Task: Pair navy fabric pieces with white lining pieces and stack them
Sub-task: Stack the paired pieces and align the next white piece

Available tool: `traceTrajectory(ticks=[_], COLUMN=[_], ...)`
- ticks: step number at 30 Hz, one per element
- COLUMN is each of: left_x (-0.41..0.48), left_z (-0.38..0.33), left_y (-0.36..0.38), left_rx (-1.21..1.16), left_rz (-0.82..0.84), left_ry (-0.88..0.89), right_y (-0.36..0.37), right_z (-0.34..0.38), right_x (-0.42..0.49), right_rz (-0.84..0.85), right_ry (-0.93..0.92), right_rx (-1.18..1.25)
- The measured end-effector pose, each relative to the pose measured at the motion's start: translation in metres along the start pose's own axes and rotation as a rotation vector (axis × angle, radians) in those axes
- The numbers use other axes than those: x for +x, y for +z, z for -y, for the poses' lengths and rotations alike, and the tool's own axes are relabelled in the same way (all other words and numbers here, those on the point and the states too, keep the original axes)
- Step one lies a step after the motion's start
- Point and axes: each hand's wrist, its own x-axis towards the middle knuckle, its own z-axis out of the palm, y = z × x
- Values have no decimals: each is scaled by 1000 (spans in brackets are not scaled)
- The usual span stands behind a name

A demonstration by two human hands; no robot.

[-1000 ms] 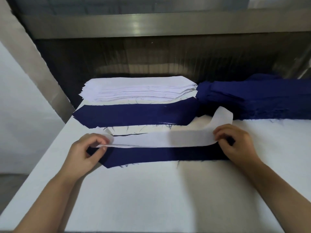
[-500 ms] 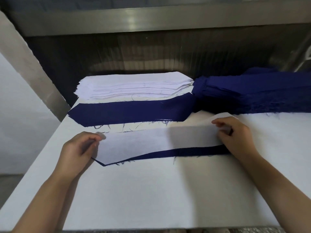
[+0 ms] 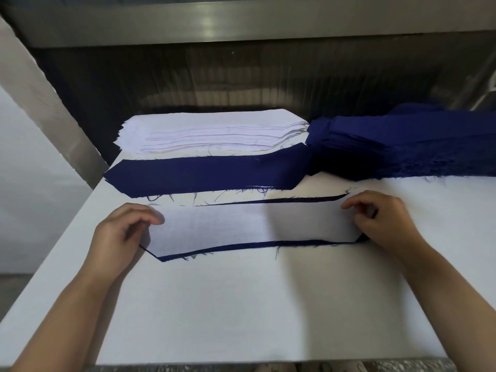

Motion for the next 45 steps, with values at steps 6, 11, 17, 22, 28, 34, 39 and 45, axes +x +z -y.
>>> traceTrajectory(ticks=[6,11,17,22,28,34,39,45], left_x=[0,1,0,1,1,4,1,14], left_z=[3,4,4,3,5,6,2,4], left_y=[2,2,2,2,3,3,3,7], left_rx=[36,58,73,78,98,110,220,158], left_rz=[11,40,50,35,38,71,-35,-89], left_ry=[-1,-10,4,-1,13,96,-22,-134], right_y=[-1,0,0,0,1,1,0,17], right_z=[-1,-1,-1,-2,-4,-3,-2,36], right_x=[0,1,1,0,1,2,1,17], right_rz=[19,32,56,12,16,32,-29,-49], right_ry=[40,37,38,11,16,30,68,-94], right_rx=[-49,-79,-92,-78,-92,-146,-491,-531])
